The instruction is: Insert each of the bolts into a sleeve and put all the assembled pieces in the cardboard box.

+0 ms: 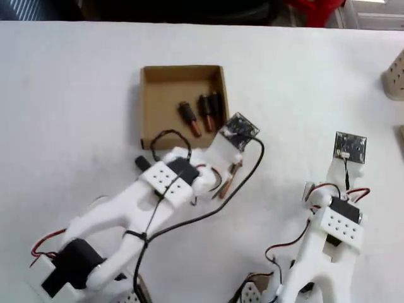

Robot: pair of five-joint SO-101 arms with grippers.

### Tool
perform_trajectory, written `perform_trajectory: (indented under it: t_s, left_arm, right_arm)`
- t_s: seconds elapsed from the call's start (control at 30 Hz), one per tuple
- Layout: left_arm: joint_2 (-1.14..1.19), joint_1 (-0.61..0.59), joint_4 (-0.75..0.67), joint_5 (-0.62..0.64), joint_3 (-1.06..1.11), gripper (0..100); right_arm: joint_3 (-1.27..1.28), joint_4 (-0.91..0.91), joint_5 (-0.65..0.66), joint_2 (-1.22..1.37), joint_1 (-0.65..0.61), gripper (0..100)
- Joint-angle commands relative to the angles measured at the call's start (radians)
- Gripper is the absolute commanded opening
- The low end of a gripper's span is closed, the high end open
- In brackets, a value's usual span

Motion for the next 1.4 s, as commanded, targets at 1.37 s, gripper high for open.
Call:
perform_trajectory:
  t_s: [1.37]
  left_arm:
    - [0.630,0.022,0.143,0.015,-0.623,16]
  right_arm:
    - [0.000,-0.018,0.014,-0.025,-0.064,1.7]
